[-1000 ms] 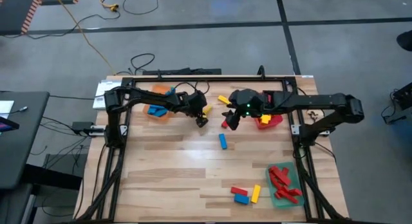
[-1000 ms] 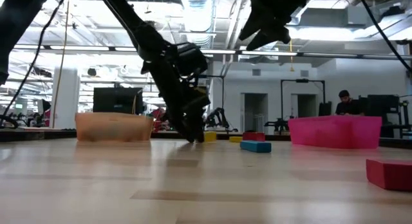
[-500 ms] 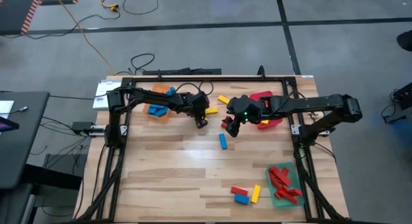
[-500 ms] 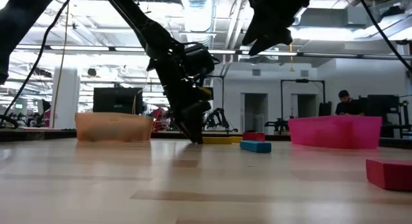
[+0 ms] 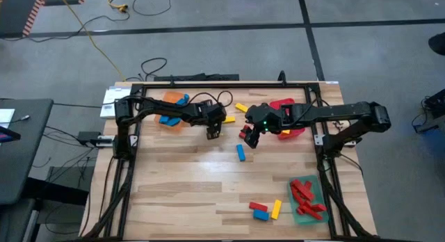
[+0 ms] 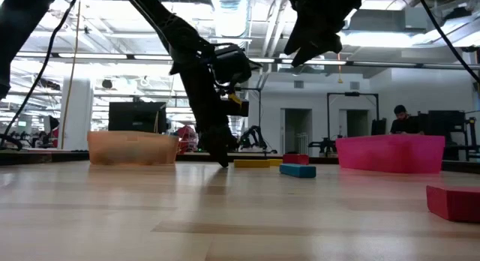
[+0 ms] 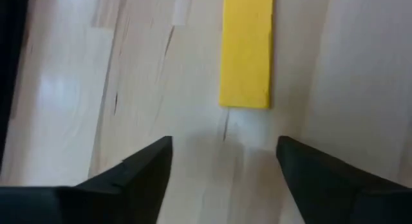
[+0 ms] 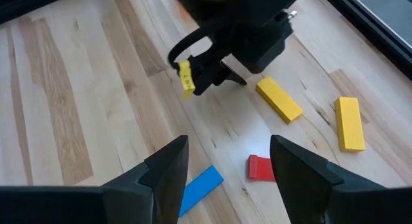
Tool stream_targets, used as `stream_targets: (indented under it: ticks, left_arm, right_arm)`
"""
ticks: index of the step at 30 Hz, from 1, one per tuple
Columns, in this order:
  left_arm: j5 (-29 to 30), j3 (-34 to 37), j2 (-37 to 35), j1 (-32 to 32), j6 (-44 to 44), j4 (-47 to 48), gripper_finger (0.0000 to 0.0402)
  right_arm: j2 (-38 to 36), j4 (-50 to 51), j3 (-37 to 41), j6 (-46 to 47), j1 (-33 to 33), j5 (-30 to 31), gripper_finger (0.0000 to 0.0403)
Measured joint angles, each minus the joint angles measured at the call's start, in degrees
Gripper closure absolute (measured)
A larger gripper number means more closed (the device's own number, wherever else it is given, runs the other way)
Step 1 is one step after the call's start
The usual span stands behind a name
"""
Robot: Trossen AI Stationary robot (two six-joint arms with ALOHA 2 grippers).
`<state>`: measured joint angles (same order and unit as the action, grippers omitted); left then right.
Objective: Sort blocks
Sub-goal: Put the yellow rectangle block into the red bin
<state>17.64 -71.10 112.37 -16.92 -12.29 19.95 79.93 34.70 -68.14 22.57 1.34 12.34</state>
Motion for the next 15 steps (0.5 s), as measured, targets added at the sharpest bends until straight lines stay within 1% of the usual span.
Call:
stream_targets:
  ticks: [2, 5, 10, 12, 15]
  left_arm:
    - [-2.08, -0.08, 0.2, -0.82, -0.98, -1.17, 0.0108]
    - [-6.76, -0.08, 0.38, -2.27, -0.72, -3.02, 0.0098]
    - [-16.33, -0.11, 0.48, -3.89, 0.41, -7.66, 0.0105]
    - [-18.47, -0.17, 0.47, -4.3, 0.21, -8.61, 0.0109]
    - [-19.38, -0.17, 0.47, -4.76, 0.1, -8.57, 0.0115]
  right_arm:
    - [0.01, 0.0, 0.0, 0.0, -0.01, 0.0, 0.0168]
    - [0.01, 0.02, 0.0, 0.04, -0.38, 0.0, 0.0168]
    - [0.01, 0.02, 0.0, 0.26, -1.4, 0.0, 0.0168]
    - [0.0, 0.02, 0.0, 0.3, -1.7, 0.0, 0.0168]
    - [0.01, -0.02, 0.0, 0.33, -2.12, 0.0, 0.0168]
